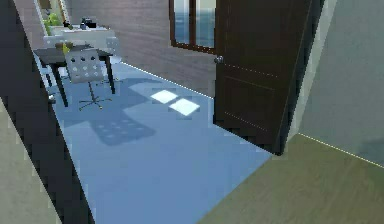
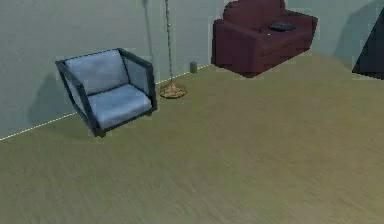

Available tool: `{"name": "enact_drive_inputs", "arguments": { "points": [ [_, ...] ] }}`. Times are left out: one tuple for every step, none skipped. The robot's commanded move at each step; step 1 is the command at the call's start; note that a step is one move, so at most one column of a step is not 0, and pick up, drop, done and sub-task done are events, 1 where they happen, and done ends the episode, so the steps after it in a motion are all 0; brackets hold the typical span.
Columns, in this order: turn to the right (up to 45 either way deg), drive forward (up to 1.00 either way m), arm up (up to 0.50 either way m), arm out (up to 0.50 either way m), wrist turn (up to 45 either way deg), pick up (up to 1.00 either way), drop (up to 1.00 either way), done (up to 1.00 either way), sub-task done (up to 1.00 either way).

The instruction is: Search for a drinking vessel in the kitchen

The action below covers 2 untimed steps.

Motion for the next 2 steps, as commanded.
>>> {"name": "enact_drive_inputs", "arguments": {
  "points": [
    [-9.0, 0.0, 0.0, 0.0, 0.0, 0.0, 0.0, 0.0, 0.0],
    [0.0, 0.65, 0.0, 0.0, 0.0, 0.0, 0.0, 0.0, 0.0]
  ]
}}
